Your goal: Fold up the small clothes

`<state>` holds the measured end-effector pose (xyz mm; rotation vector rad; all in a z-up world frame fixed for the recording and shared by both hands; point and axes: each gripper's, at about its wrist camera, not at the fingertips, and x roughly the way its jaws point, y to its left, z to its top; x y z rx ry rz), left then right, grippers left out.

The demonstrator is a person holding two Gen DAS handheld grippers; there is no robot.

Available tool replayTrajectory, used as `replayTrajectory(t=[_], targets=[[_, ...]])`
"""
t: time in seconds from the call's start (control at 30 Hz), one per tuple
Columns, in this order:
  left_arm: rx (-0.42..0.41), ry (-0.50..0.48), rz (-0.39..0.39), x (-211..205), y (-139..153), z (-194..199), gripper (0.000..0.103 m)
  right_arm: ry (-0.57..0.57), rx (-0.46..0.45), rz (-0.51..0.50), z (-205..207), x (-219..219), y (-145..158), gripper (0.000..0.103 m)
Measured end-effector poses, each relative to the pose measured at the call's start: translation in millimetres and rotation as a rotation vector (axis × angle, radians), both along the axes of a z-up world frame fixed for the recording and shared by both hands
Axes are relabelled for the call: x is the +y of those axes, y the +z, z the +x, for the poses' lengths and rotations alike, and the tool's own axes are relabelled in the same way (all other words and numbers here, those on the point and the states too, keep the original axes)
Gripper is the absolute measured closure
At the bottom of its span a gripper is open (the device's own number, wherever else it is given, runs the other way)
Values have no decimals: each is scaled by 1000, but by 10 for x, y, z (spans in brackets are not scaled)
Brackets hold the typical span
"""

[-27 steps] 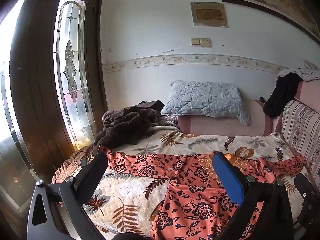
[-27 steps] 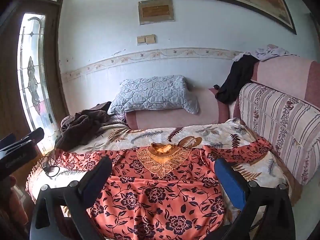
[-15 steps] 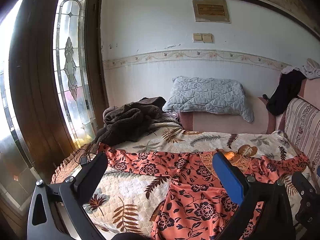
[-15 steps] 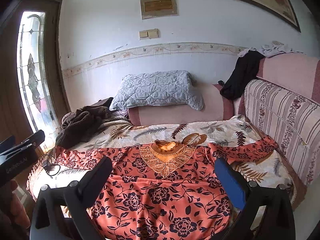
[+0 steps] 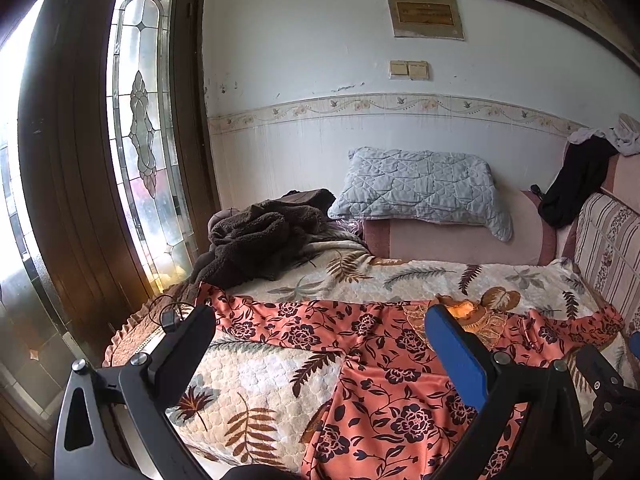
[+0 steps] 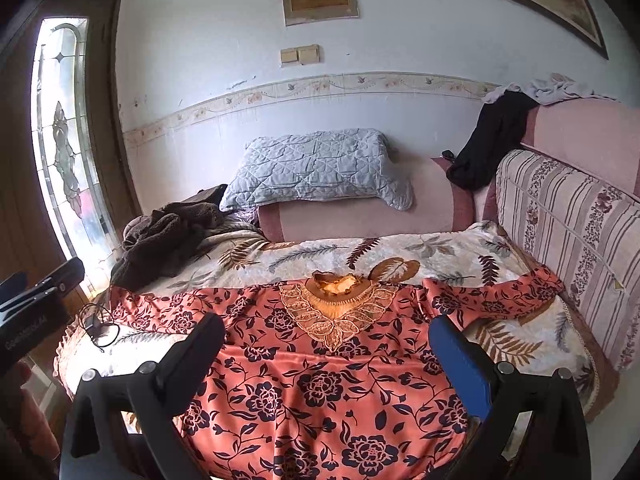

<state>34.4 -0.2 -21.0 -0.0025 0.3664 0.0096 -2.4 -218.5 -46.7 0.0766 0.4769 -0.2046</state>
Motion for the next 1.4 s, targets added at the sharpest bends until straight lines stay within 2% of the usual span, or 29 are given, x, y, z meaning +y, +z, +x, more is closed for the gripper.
replayTrajectory(t=[0.17, 0.27, 0.63, 1.03, 1.13, 1.2, 1.3, 1.4], targets=[[-60, 5, 20, 17, -4, 2, 0, 4, -6, 10, -8, 23, -12, 0], [-26, 10, 29, 3, -3, 14, 0, 6, 3, 10, 0, 14, -9, 0], [-23, 18, 22, -6, 11, 21, 0, 9, -18, -22, 38, 24, -21, 0], [24, 19, 21, -24, -80, 193, 0, 22, -22, -23, 224, 33, -46, 0], [81, -18, 4, -96, -214, 406, 0, 28, -9, 12, 336, -88, -111, 0], [158, -65, -15, -197, -411, 663, 0, 47, -5, 74, 462, -274, -205, 0], [313, -148, -56, -411, -874, 1173, 0, 18, 31, 243, 772, -818, -501, 0], [465, -144, -69, -677, -1426, 1668, 0, -79, 79, 420, 1097, -1533, -929, 0]])
